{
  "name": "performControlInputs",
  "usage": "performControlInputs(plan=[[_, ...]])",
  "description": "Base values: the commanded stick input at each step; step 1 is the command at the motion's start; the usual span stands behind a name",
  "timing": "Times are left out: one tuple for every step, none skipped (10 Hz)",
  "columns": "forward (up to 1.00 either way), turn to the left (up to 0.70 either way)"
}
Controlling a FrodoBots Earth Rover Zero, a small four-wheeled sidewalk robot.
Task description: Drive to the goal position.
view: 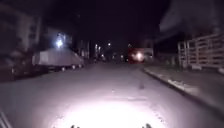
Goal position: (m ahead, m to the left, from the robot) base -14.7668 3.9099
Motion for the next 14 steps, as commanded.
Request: performControlInputs(plan=[[0.00,1.00],[0.00,1.00],[0.00,1.00],[0.00,1.00],[0.00,1.00],[0.00,1.00],[0.00,1.00],[0.00,1.00],[0.00,1.00],[0.00,1.00],[0.00,0.90],[0.00,0.85],[0.00,0.85],[0.00,0.85]])
